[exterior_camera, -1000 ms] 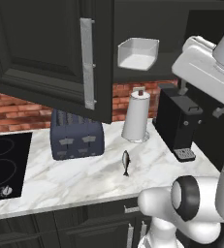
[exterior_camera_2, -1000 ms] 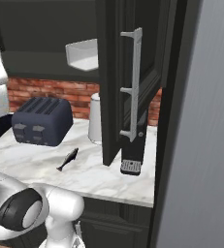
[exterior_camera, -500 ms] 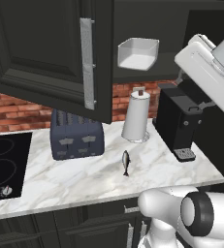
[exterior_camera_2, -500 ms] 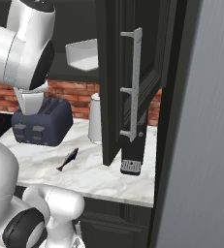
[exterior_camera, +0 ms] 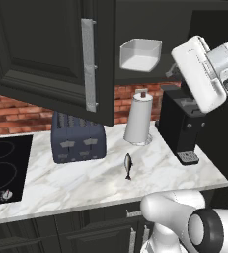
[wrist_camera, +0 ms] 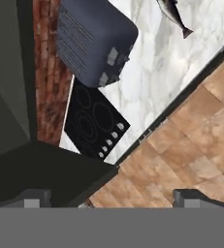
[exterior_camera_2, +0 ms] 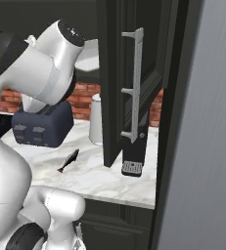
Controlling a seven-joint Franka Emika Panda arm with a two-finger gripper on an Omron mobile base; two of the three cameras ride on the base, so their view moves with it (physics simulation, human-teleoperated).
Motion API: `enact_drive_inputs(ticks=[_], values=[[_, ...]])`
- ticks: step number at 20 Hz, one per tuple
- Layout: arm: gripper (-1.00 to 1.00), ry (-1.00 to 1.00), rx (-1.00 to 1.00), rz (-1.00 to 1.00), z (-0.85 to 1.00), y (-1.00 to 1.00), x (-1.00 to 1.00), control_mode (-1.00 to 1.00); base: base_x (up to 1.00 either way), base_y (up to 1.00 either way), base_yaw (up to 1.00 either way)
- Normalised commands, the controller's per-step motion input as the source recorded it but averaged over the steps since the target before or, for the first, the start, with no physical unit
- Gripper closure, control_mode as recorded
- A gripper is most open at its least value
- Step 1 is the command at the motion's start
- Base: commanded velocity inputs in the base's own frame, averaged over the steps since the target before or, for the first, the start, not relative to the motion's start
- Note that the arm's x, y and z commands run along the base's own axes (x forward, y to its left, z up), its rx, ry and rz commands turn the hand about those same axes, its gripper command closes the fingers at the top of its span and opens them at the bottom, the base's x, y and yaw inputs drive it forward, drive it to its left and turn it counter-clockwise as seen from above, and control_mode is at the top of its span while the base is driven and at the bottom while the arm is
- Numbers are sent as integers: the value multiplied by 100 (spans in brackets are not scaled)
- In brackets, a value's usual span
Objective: Retrieve the tupperware from the cabinet, then place the raw meat into the tupperware to avoid contamination.
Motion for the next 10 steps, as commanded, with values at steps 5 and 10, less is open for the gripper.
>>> enact_drive_inputs(ticks=[5, 10], values=[[-100, 14, 24, 3, 4, 31, 12, -100, 0, 0, 0], [-100, 22, 17, 6, 6, 33, 2, -100, 0, 0, 0]])
